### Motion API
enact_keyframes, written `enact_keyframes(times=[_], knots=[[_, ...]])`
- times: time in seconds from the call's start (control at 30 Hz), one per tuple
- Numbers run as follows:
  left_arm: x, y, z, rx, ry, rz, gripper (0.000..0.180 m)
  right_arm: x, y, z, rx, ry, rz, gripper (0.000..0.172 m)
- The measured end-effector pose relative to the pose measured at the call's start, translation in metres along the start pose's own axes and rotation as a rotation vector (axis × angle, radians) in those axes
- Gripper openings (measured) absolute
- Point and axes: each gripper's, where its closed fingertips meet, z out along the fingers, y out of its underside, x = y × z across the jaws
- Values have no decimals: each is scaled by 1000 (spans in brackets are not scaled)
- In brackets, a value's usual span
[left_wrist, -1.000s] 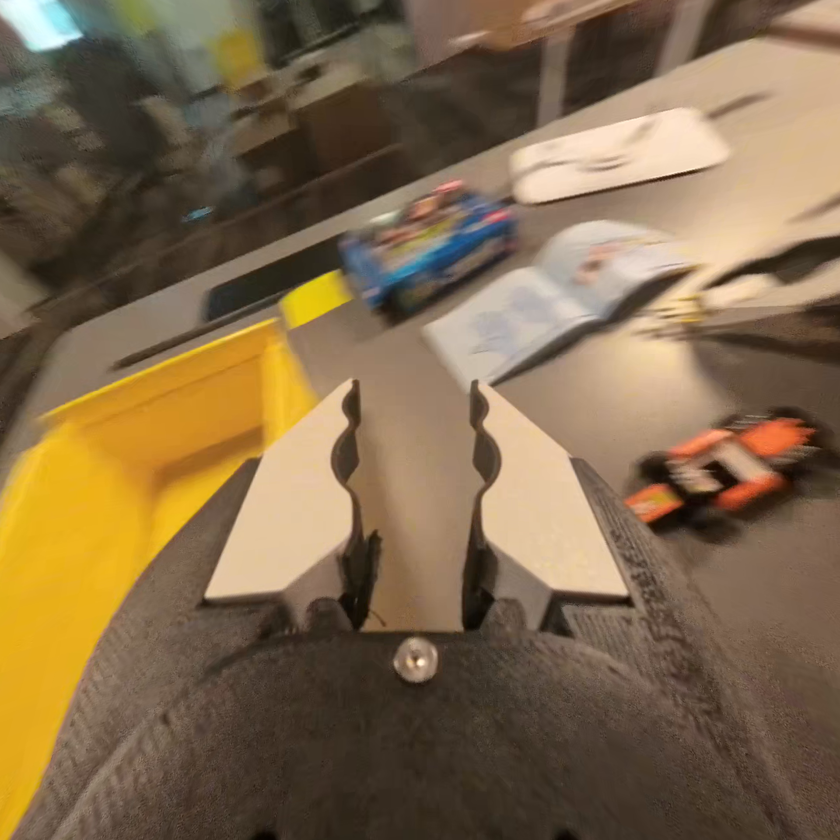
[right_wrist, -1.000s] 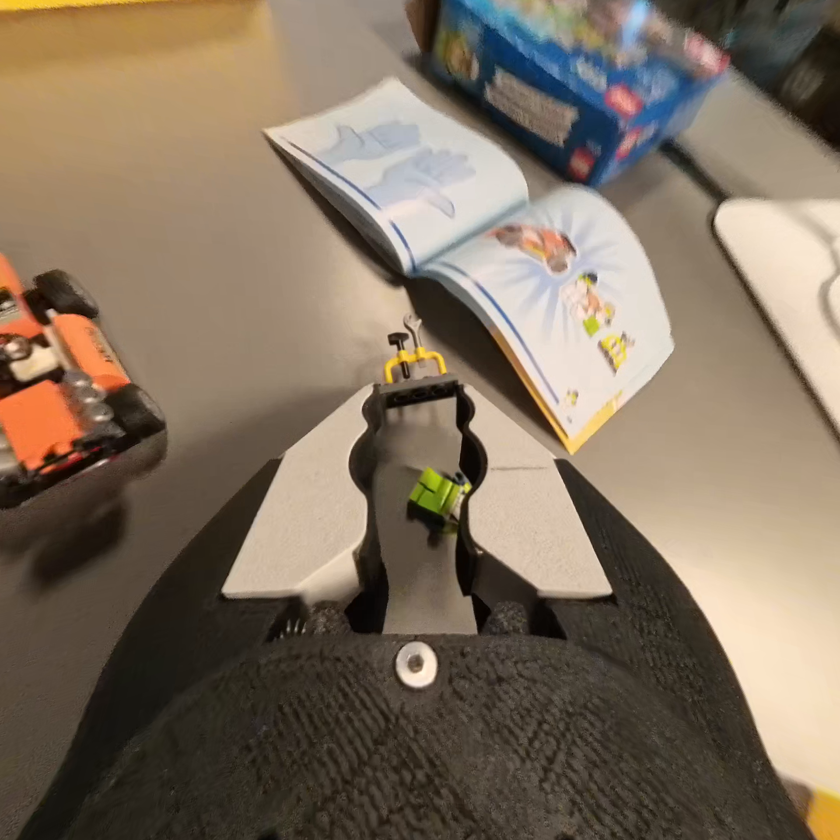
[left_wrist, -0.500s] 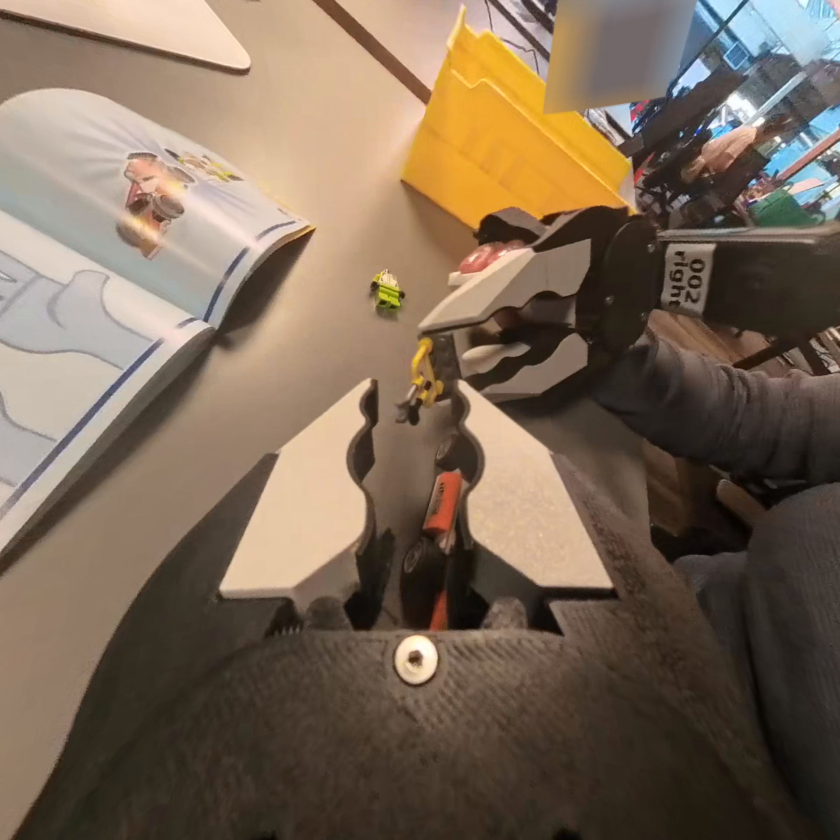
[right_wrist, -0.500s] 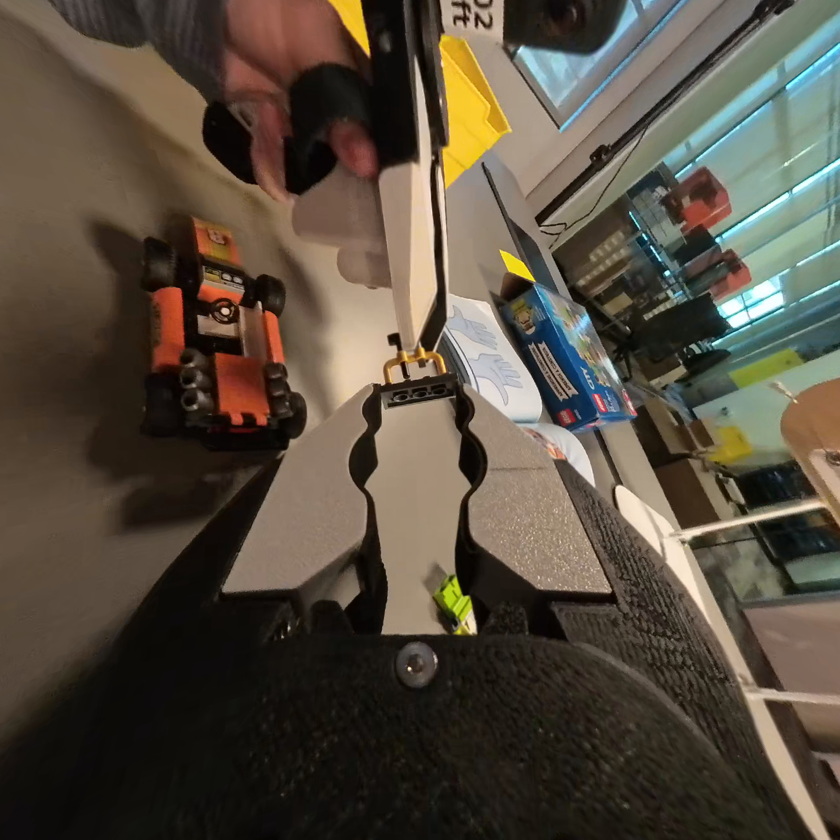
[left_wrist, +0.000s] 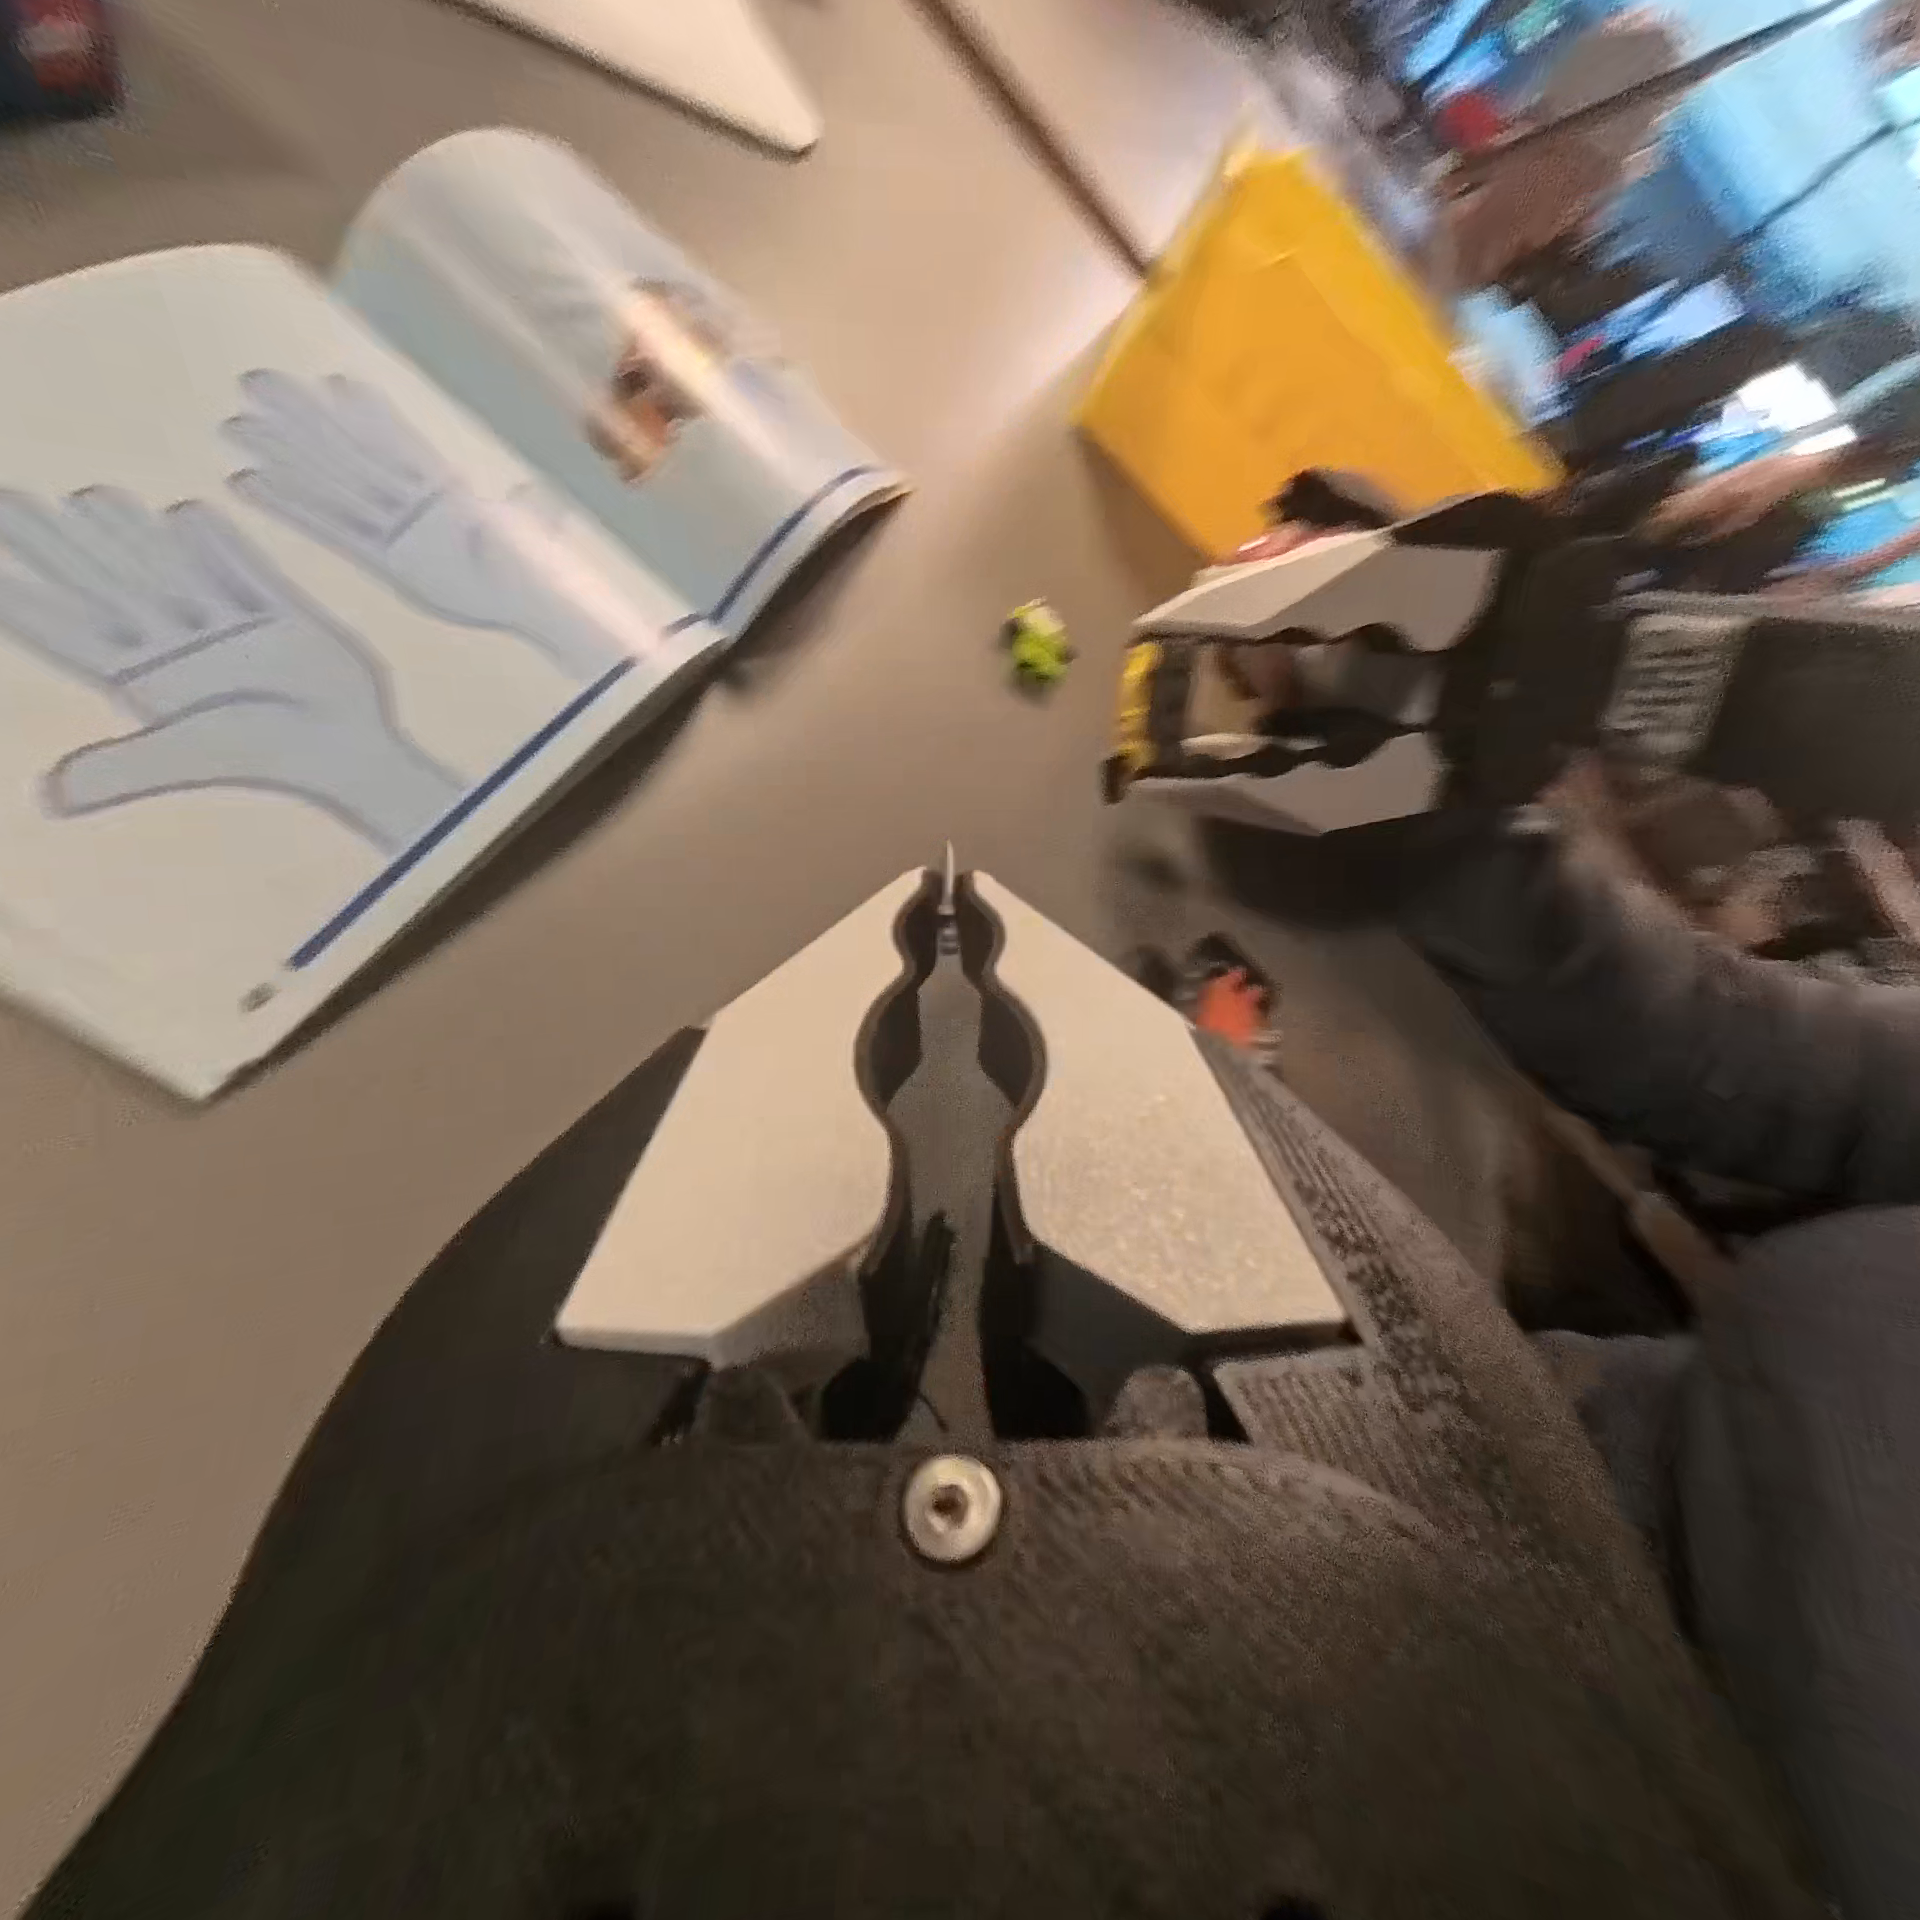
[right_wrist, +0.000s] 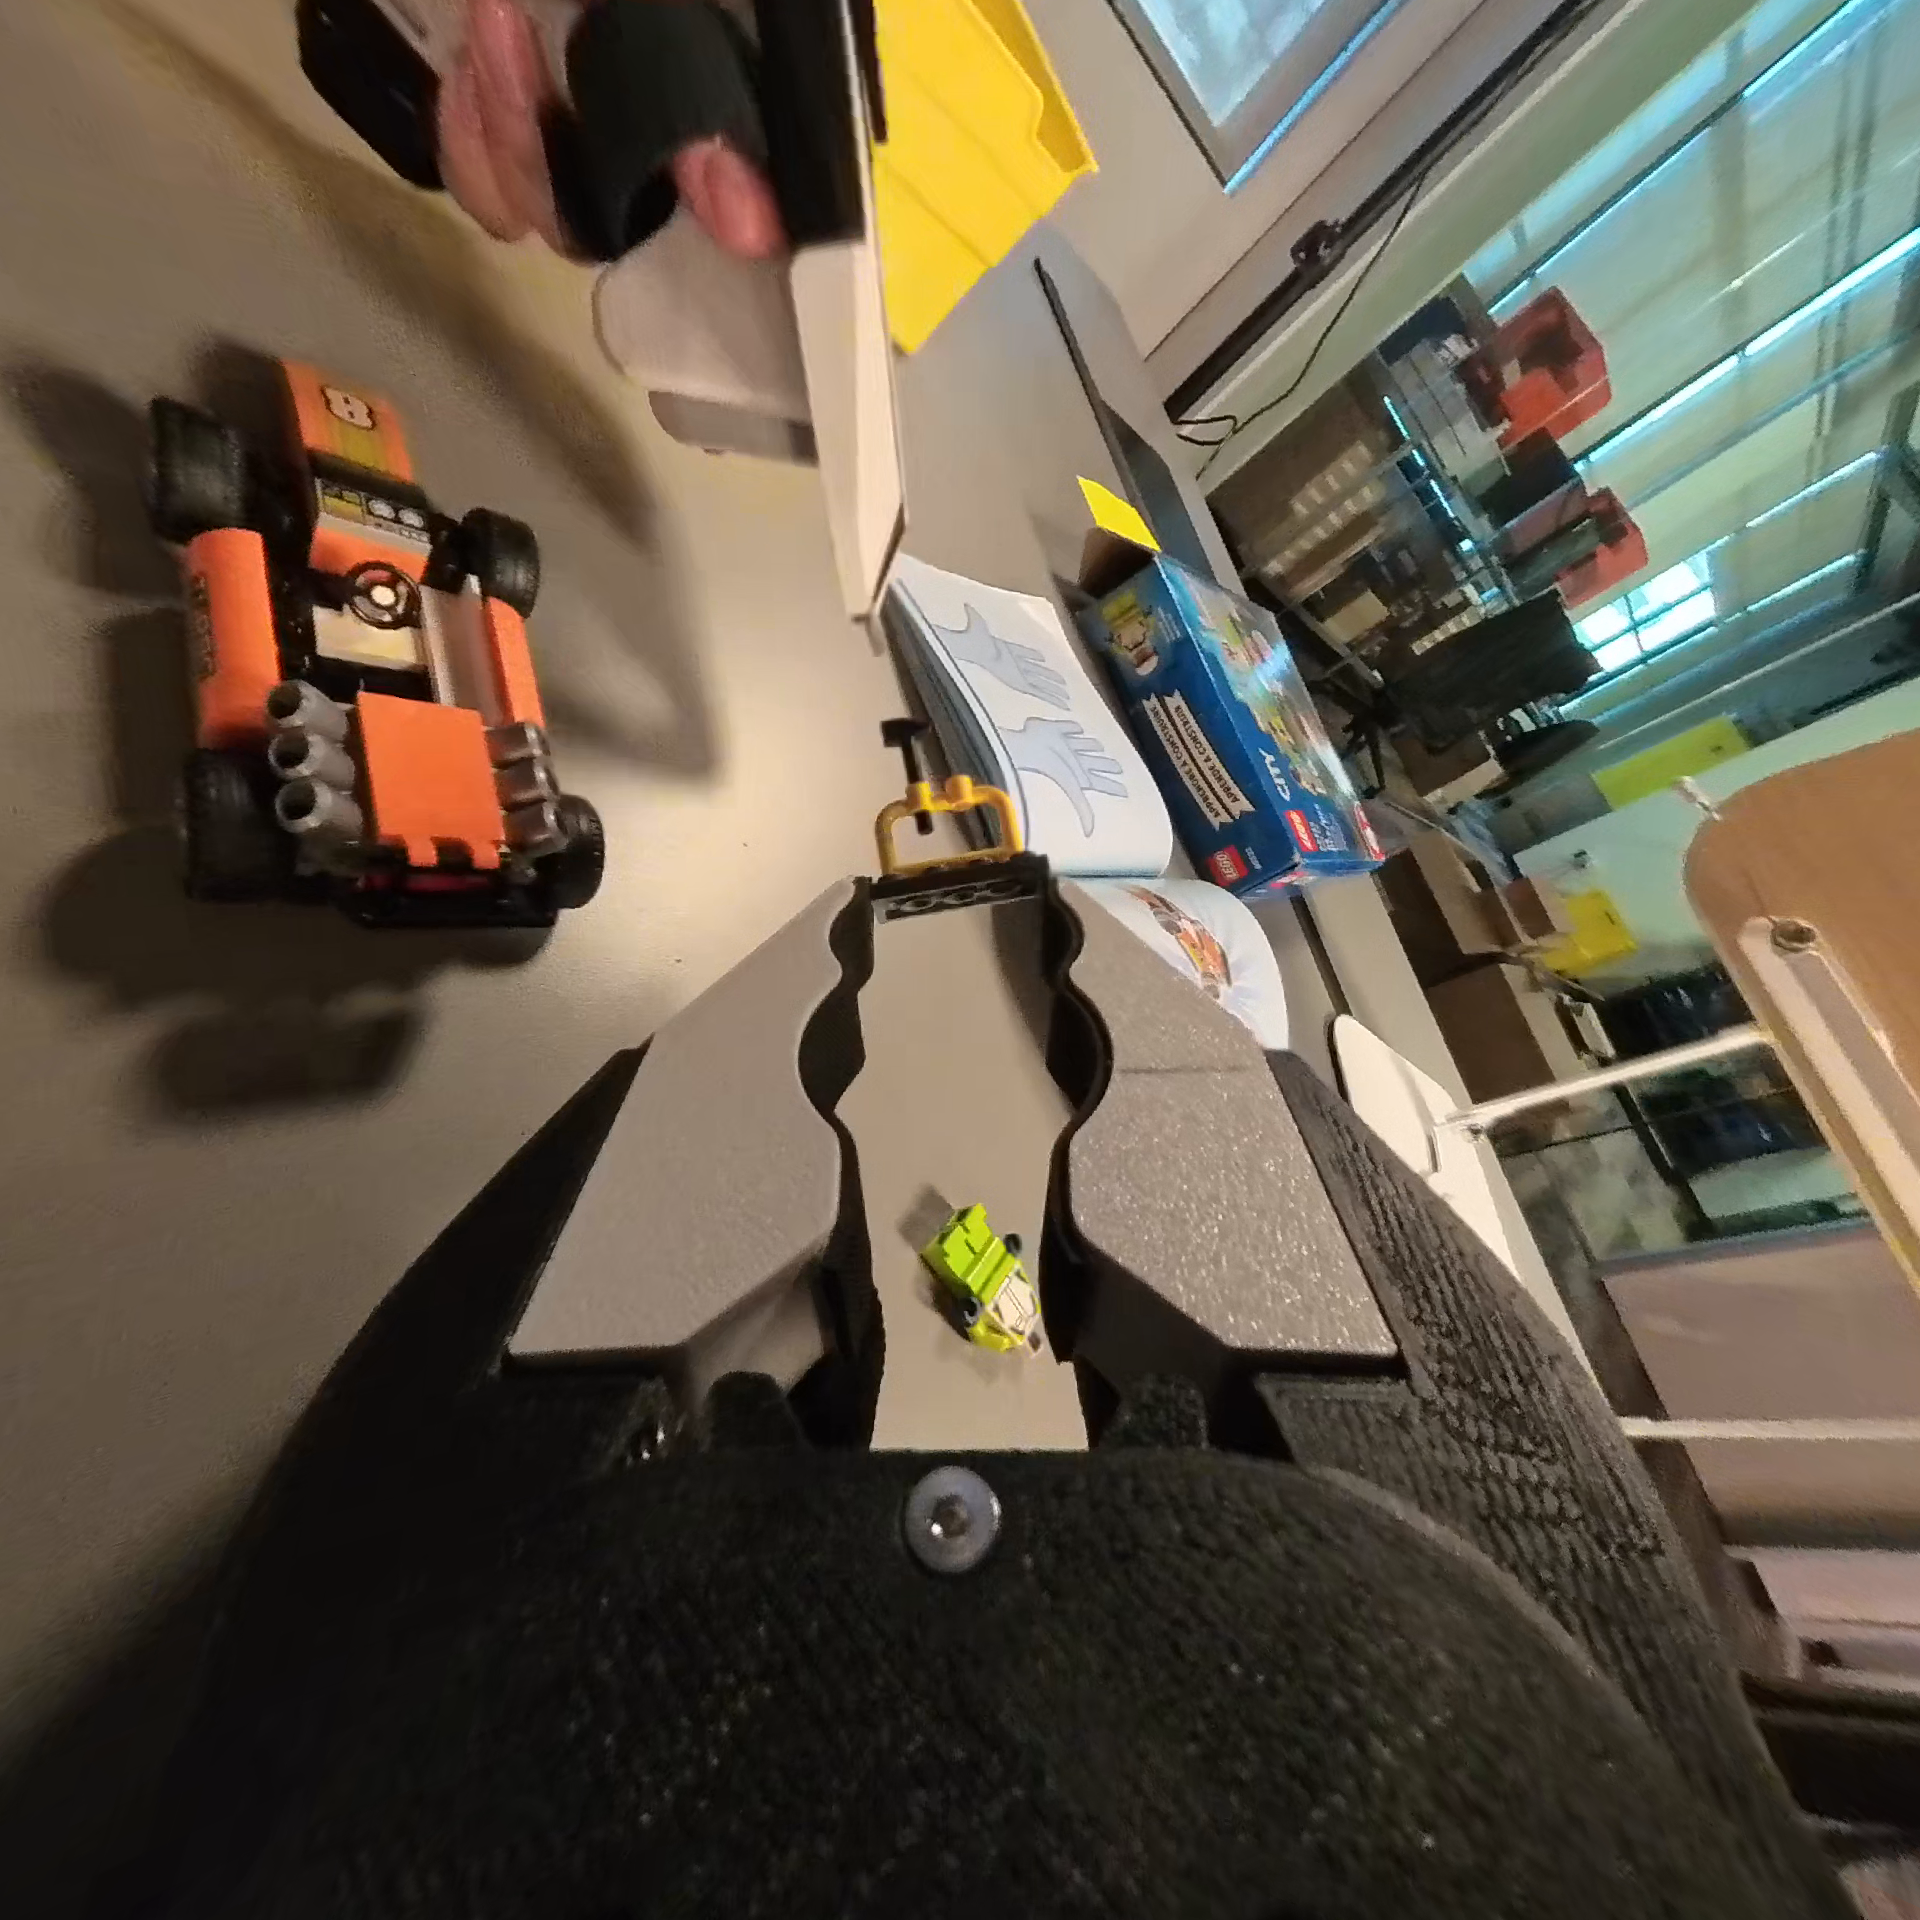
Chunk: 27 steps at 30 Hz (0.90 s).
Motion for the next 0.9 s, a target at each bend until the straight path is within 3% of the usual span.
enact_keyframes(times=[0.07, 0.13, 0.17, 0.23, 0.3, 0.4, 0.63, 0.9], knots=[[-10, 12, 8, -76, -84, 25, 2, -4, 2, 3, -19, -9, -17, 31], [-14, 25, 18, -158, -119, 29, 23, -8, 4, 5, -39, -22, -28, 30], [-12, 27, 20, -173, -109, 32, 23, -9, 6, 6, -50, -25, -35, 31], [-6, 23, 21, -152, -85, 35, 48, -9, 5, 6, -51, -20, -49, 31], [2, 13, 18, -92, -61, 92, 54, -9, 0, 6, -31, -15, -51, 31], [31, 1, 16, -15, 85, 128, 48, -11, -6, 6, -6, -19, -59, 31], [43, 11, 24, -56, 176, 112, 2, -16, -13, 5, 22, -35, -76, 31], [26, 6, 6, -28, 132, 49, 2, -6, -6, 1, -8, -1, -71, 31]])
